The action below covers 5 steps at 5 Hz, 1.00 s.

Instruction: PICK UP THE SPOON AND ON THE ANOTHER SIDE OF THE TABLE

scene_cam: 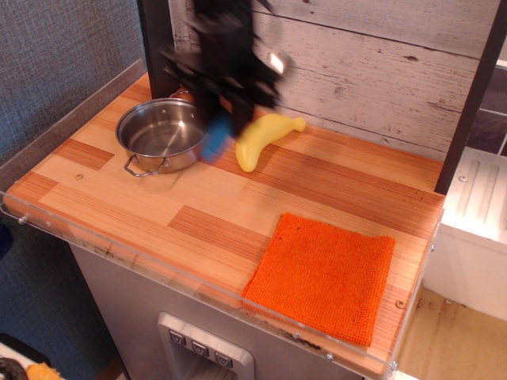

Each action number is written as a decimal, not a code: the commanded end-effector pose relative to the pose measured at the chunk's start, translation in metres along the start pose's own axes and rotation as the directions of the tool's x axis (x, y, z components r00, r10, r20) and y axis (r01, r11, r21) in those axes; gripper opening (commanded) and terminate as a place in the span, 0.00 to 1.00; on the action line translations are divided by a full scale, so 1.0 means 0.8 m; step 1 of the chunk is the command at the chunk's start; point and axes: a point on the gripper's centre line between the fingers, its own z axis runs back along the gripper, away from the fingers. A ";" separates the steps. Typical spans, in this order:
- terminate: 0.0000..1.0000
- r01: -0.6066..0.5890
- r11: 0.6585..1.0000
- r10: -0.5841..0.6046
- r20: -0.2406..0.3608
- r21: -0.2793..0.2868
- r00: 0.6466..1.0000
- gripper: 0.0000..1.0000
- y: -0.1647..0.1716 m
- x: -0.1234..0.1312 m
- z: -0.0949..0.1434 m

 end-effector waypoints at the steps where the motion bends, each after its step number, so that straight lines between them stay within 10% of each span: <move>1: 0.00 -0.049 0.988 0.063 -0.093 0.147 0.994 0.00 0.109 -0.067 0.031; 3: 0.00 -0.076 0.977 0.107 -0.148 0.200 0.983 0.00 0.210 -0.082 -0.009; 5: 0.00 -0.114 0.971 0.149 -0.161 0.209 0.976 0.00 0.214 -0.077 -0.034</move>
